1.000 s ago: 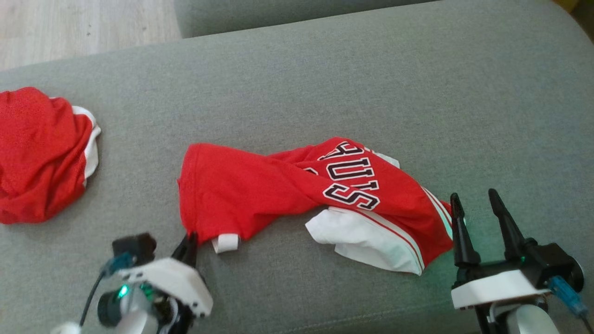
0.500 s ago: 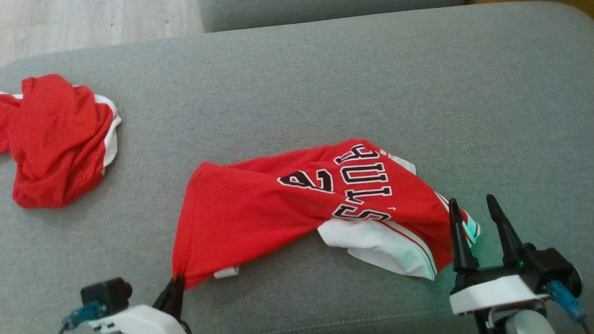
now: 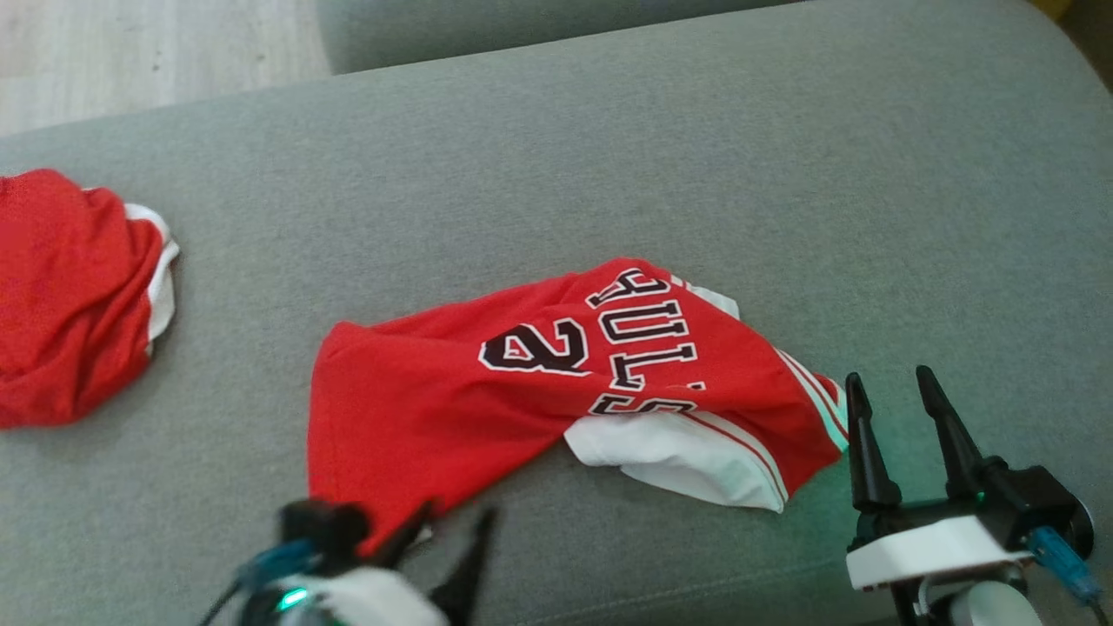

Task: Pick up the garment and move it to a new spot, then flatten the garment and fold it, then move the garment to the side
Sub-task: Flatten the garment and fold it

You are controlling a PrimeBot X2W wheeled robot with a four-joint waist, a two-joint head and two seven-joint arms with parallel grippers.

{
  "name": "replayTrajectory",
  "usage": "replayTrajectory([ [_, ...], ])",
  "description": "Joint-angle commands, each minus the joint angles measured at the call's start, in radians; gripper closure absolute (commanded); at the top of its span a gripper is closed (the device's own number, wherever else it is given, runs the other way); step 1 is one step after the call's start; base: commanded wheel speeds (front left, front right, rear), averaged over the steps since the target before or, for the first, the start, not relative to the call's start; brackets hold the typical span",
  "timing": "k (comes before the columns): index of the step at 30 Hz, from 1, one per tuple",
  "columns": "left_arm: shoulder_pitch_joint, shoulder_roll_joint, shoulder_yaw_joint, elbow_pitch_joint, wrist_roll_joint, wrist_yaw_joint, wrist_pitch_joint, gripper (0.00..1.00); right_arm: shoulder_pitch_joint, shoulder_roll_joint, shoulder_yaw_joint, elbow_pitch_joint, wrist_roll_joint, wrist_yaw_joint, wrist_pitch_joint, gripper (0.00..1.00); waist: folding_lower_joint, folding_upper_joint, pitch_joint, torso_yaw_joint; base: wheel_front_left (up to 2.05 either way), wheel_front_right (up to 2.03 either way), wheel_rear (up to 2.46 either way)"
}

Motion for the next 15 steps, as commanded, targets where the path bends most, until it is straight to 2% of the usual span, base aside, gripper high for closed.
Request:
replayTrajectory([
  [1, -0.065, -0.015, 0.014, -0.036, -0.01, -0.011, 0.007, 0.0, -0.032, -0.006, 0.025, -0.03, 0.0, -0.001, -0.006, 0.0, 0.0, 0.0, 0.004, -0.009, 0.0, 0.0, 0.0],
  [4, -0.122, -0.072, -0.053, 0.018, -0.035, -0.054, 0.04, 0.0, -0.042, -0.006, 0.032, -0.031, 0.004, -0.001, -0.006, 0.0, 0.0, 0.0, 0.012, -0.026, 0.0, 0.0, 0.0],
  [7, -0.167, -0.141, -0.073, 0.122, -0.086, -0.082, 0.04, 0.0, -0.049, -0.006, 0.04, -0.031, 0.009, -0.001, -0.006, 0.0, 0.0, 0.0, 0.018, -0.047, 0.0, 0.0, 0.0],
  [15, -0.274, -0.207, -0.042, 0.375, -0.117, -0.106, -0.037, 0.0, -0.05, -0.006, 0.038, -0.028, 0.011, -0.001, -0.006, 0.0, 0.0, 0.0, 0.025, -0.103, 0.0, 0.0, 0.0],
])
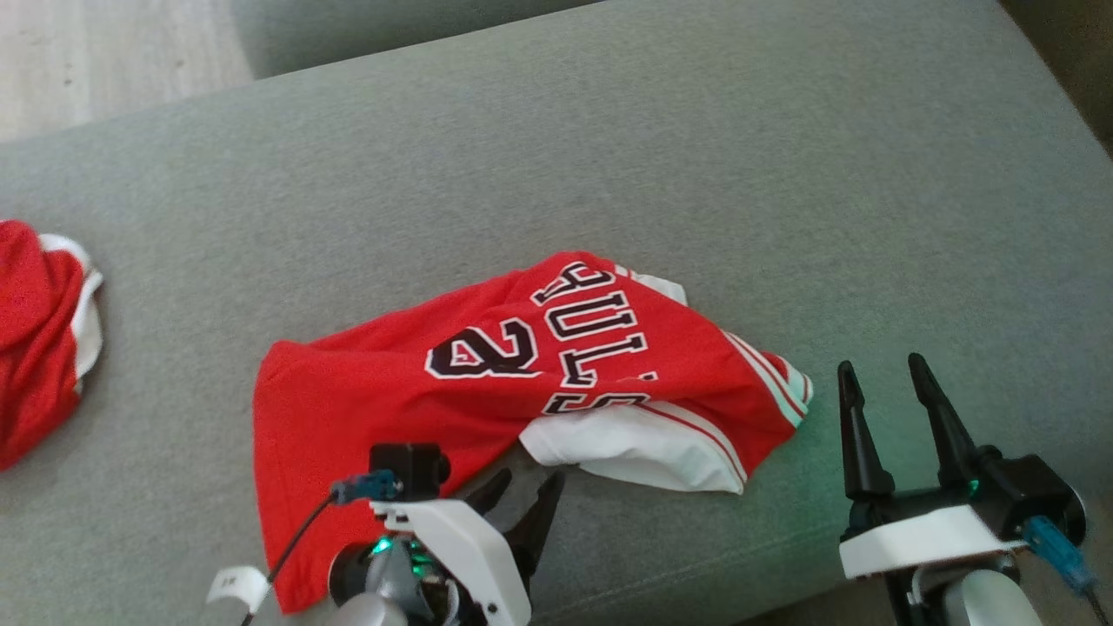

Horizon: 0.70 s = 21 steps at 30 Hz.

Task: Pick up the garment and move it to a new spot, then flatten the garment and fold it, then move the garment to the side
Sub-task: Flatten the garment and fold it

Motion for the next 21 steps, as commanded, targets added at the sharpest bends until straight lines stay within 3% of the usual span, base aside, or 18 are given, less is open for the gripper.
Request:
replayTrajectory([
  [1, -0.042, -0.014, 0.031, -0.015, -0.01, -0.008, -0.015, 0.0, -0.028, -0.006, 0.021, -0.027, 0.003, -0.001, -0.006, 0.0, 0.0, 0.0, 0.0, -0.009, 0.0, 0.0, 0.0],
  [20, -0.148, -0.052, 0.012, 0.155, -0.162, -0.083, -0.076, 0.0, -0.034, -0.006, 0.024, -0.028, 0.001, -0.001, -0.006, 0.0, 0.0, 0.0, 0.007, -0.025, 0.0, 0.0, 0.0],
  [21, -0.153, -0.053, 0.007, 0.16, -0.166, -0.085, -0.077, 0.21, -0.034, -0.006, 0.024, -0.028, 0.001, -0.001, -0.006, 0.0, 0.0, 0.0, 0.008, -0.025, 0.0, 0.0, 0.0],
])
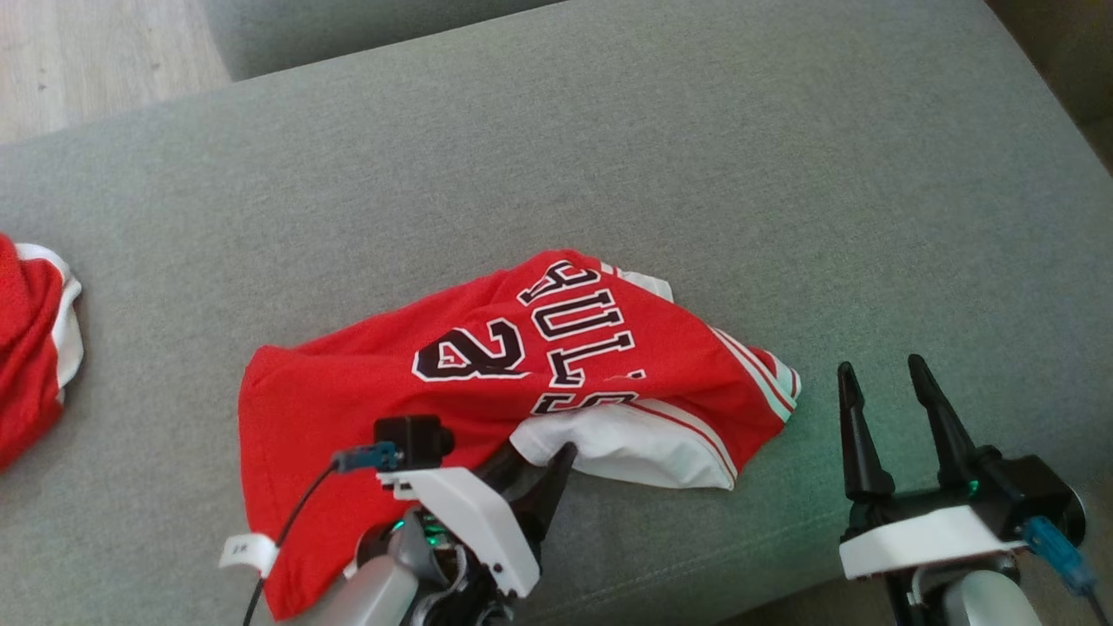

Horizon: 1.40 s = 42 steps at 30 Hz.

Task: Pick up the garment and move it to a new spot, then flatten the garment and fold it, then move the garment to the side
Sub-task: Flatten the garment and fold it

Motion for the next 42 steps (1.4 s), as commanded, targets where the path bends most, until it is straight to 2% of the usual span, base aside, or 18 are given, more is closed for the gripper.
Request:
replayTrajectory([
  [1, -0.051, -0.008, 0.009, -0.016, -0.011, -0.013, -0.012, 0.66, -0.035, -0.007, 0.025, -0.031, 0.001, -0.001, -0.006, 0.0, 0.0, 0.0, 0.004, 0.001, 0.0, 0.0, 0.0],
  [2, -0.057, -0.009, 0.001, -0.008, -0.014, -0.017, -0.011, 1.0, -0.036, -0.007, 0.025, -0.031, 0.001, -0.001, -0.006, 0.0, 0.0, 0.0, 0.005, 0.001, 0.0, 0.0, 0.0],
  [7, -0.074, -0.009, -0.056, 0.003, -0.013, -0.05, -0.001, 1.0, -0.036, -0.007, 0.029, -0.029, 0.001, -0.001, -0.006, 0.0, 0.0, 0.0, 0.007, 0.001, 0.0, 0.0, 0.0],
  [10, -0.057, -0.01, -0.106, -0.063, -0.062, -0.089, 0.028, 1.0, -0.036, -0.007, 0.026, -0.03, 0.003, -0.001, -0.006, 0.0, 0.0, 0.0, 0.009, 0.0, 0.0, 0.0, 0.0],
  [12, -0.04, -0.01, -0.137, -0.124, -0.088, -0.094, 0.047, 1.0, -0.034, -0.007, 0.02, -0.032, 0.004, -0.001, -0.006, 0.0, 0.0, 0.0, 0.01, 0.002, 0.0, 0.0, 0.0],
  [20, 0.026, -0.01, -0.218, -0.301, -0.151, -0.065, 0.112, 1.0, -0.036, -0.007, 0.02, -0.029, 0.014, -0.001, -0.006, 0.0, 0.0, 0.0, 0.007, 0.009, 0.0, 0.0, 0.0],
  [25, 0.061, -0.01, -0.217, -0.308, -0.198, -0.023, 0.124, 1.0, -0.04, -0.007, 0.023, -0.03, 0.014, -0.001, -0.006, 0.0, 0.0, 0.0, 0.006, 0.009, 0.0, 0.0, 0.0],
  [26, 0.053, -0.007, -0.213, -0.302, -0.186, -0.014, 0.12, 0.78, -0.04, -0.007, 0.023, -0.03, 0.014, -0.001, -0.006, 0.0, 0.0, 0.0, 0.005, 0.008, 0.0, 0.0, 0.0],
  [27, 0.039, 0.004, -0.215, -0.293, -0.159, -0.008, 0.113, 0.43, -0.04, -0.007, 0.023, -0.03, 0.013, -0.001, -0.006, 0.0, 0.0, 0.0, 0.004, 0.008, 0.0, 0.0, 0.0],
  [28, 0.027, 0.016, -0.219, -0.283, -0.131, -0.003, 0.107, 0.0, -0.04, -0.007, 0.023, -0.031, 0.013, -0.001, -0.006, 0.0, 0.0, 0.0, 0.005, 0.007, 0.0, 0.0, 0.0],
  [32, -0.001, 0.033, -0.233, -0.296, -0.083, -0.006, 0.095, 0.0, -0.042, -0.007, 0.023, -0.034, 0.013, -0.001, -0.006, 0.0, 0.0, 0.0, 0.008, 0.003, 0.0, 0.0, 0.0],
  [38, -0.074, 0.053, -0.258, -0.439, -0.044, -0.035, 0.131, 0.0, -0.045, -0.007, 0.018, -0.035, 0.01, -0.001, -0.006, 0.0, 0.0, 0.0, 0.009, 0.004, 0.0, 0.0, 0.0],
  [40, -0.126, 0.071, -0.241, -0.479, -0.01, -0.019, 0.15, 0.0, -0.047, -0.007, 0.019, -0.037, 0.01, -0.001, -0.006, 0.0, 0.0, 0.0, 0.009, 0.004, 0.0, 0.0, 0.0],
  [42, -0.174, 0.09, -0.21, -0.457, 0.035, 0.009, 0.148, 0.0, -0.05, -0.007, 0.02, -0.038, 0.011, -0.001, -0.006, 0.0, 0.0, 0.0, 0.011, 0.003, 0.0, 0.0, 0.0],
])
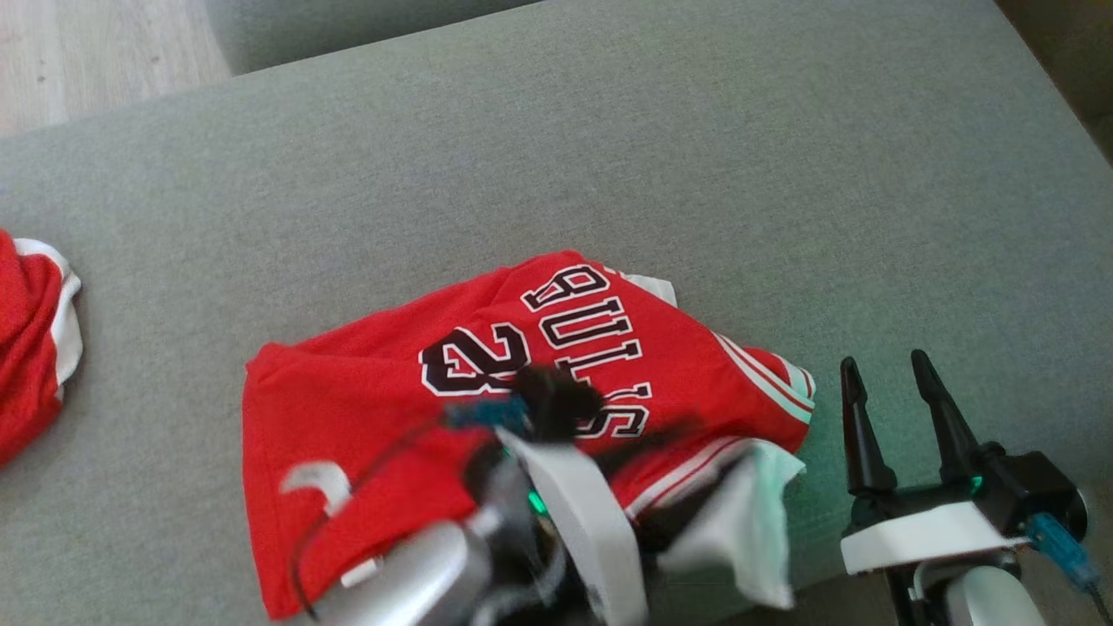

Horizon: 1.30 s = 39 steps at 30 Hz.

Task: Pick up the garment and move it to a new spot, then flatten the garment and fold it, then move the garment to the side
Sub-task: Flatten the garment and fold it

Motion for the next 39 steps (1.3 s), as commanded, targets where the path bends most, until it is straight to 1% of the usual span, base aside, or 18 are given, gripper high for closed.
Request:
replayTrajectory([
  [1, -0.079, 0.02, 0.061, 0.002, 0.044, 0.023, -0.006, 0.0, -0.045, -0.007, 0.024, -0.035, 0.002, -0.001, -0.006, 0.0, 0.0, 0.0, 0.002, 0.0, 0.0, 0.0, 0.0],
  [3, -0.142, 0.036, 0.084, 0.077, 0.108, 0.054, -0.016, 0.0, -0.048, -0.007, 0.027, -0.037, 0.003, -0.001, -0.006, 0.0, 0.0, 0.0, 0.007, -0.001, 0.0, 0.0, 0.0],
  [4, -0.142, 0.036, 0.084, 0.077, 0.108, 0.054, -0.016, 0.0, -0.048, -0.007, 0.027, -0.037, 0.003, -0.001, -0.006, 0.0, 0.0, 0.0, 0.007, -0.001, 0.0, 0.0, 0.0],
  [7, -0.23, 0.034, 0.1, 0.222, 0.179, 0.083, -0.042, 0.0, -0.055, -0.007, 0.037, -0.037, 0.004, -0.001, -0.006, 0.0, 0.0, 0.0, 0.016, -0.01, 0.0, 0.0, 0.0],
  [9, -0.287, 0.026, 0.094, 0.327, 0.218, 0.087, -0.055, 0.0, -0.061, -0.007, 0.045, -0.039, 0.007, -0.001, -0.006, 0.0, 0.0, 0.0, 0.029, -0.018, 0.0, 0.0, 0.0],
  [12, -0.368, 0.012, 0.08, 0.475, 0.265, 0.081, -0.075, 0.0, -0.07, -0.007, 0.058, -0.04, 0.011, -0.001, -0.006, 0.0, 0.0, 0.0, 0.045, -0.033, 0.0, 0.0, 0.0],
  [15, -0.439, 0.007, 0.052, 0.601, 0.3, 0.056, -0.069, 0.0, -0.075, -0.007, 0.065, -0.039, 0.015, -0.001, -0.006, 0.0, 0.0, 0.0, 0.059, -0.048, 0.0, 0.0, 0.0],
  [17, -0.47, -0.001, 0.03, 0.675, 0.298, 0.016, -0.036, 0.0, -0.074, -0.007, 0.062, -0.037, 0.015, -0.001, -0.006, 0.0, 0.0, 0.0, 0.063, -0.053, 0.0, 0.0, 0.0],
  [19, -0.486, -0.009, 0.008, 0.741, 0.279, -0.038, 0.018, 0.0, -0.072, -0.007, 0.062, -0.036, 0.013, -0.001, -0.006, 0.0, 0.0, 0.0, 0.064, -0.058, 0.0, 0.0, 0.0],
  [21, -0.499, -0.013, -0.011, 0.793, 0.267, -0.082, 0.057, 0.0, -0.073, -0.007, 0.064, -0.034, 0.013, -0.001, -0.006, 0.0, 0.0, 0.0, 0.064, -0.063, 0.0, 0.0, 0.0],
  [23, -0.507, -0.018, -0.024, 0.833, 0.259, -0.11, 0.076, 0.0, -0.074, -0.007, 0.065, -0.033, 0.013, -0.001, -0.006, 0.0, 0.0, 0.0, 0.063, -0.067, 0.0, 0.0, 0.0],
  [24, -0.511, -0.02, -0.025, 0.846, 0.26, -0.113, 0.064, 1.0, -0.075, -0.007, 0.065, -0.031, 0.013, -0.001, -0.006, 0.0, 0.0, 0.0, 0.062, -0.068, 0.0, 0.0, 0.0],
  [26, -0.524, -0.02, -0.026, 0.868, 0.27, -0.112, 0.028, 1.0, -0.079, -0.007, 0.067, -0.031, 0.014, -0.001, -0.006, 0.0, 0.0, 0.0, 0.063, -0.071, 0.0, 0.0, 0.0],
  [30, -0.584, -0.015, 0.013, 0.904, 0.291, -0.065, -0.098, 1.0, -0.092, -0.007, 0.071, -0.034, 0.014, -0.001, -0.006, 0.0, 0.0, 0.0, 0.073, -0.075, 0.0, 0.0, 0.0],
  [33, -0.646, 0.009, 0.048, 0.946, 0.301, -0.038, -0.177, 1.0, -0.105, -0.007, 0.082, -0.034, 0.013, -0.001, -0.006, 0.0, 0.0, 0.0, 0.085, -0.087, 0.0, 0.0, 0.0],
  [39, -0.758, 0.076, 0.107, 1.038, 0.305, -0.016, -0.306, 1.0, -0.121, -0.007, 0.104, -0.028, 0.029, -0.001, -0.006, 0.0, 0.0, 0.0, 0.102, -0.131, 0.0, 0.0, 0.0],
])
